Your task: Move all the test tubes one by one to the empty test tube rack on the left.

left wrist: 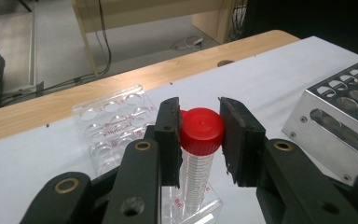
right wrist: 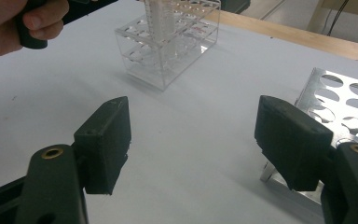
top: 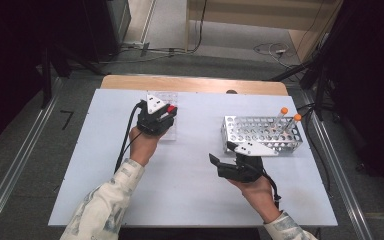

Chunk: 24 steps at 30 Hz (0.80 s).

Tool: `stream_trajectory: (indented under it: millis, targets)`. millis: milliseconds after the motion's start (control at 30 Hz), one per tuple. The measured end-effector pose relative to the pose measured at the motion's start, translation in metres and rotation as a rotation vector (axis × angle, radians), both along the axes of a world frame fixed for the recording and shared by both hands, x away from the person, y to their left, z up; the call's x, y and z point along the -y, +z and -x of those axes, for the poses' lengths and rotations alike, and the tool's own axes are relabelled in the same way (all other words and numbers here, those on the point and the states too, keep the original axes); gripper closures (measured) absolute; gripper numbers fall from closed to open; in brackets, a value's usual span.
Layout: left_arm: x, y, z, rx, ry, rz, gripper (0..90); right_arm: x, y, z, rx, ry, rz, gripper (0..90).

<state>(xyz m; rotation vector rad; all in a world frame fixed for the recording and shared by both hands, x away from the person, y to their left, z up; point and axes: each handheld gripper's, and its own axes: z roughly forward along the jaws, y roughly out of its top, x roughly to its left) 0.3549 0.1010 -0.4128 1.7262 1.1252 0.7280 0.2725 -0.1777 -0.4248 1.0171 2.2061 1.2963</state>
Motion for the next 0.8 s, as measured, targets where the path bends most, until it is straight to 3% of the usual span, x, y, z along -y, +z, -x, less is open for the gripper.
stream_trajectory:
  millis: [533,633,800]
  targets:
    - [-0.003,-0.003,0.002,-0.022,-0.007,0.028,63.2,0.000,-0.001,0.000,0.001,-0.001,0.001,25.7]
    - [-0.004,-0.001,0.004,-0.028,-0.011,0.042,57.9,0.000,-0.001,0.000,-0.001,-0.004,0.000,25.8]
    - [-0.004,0.002,0.011,-0.048,-0.018,0.068,39.3,0.001,-0.001,-0.001,0.000,-0.008,-0.001,25.7]
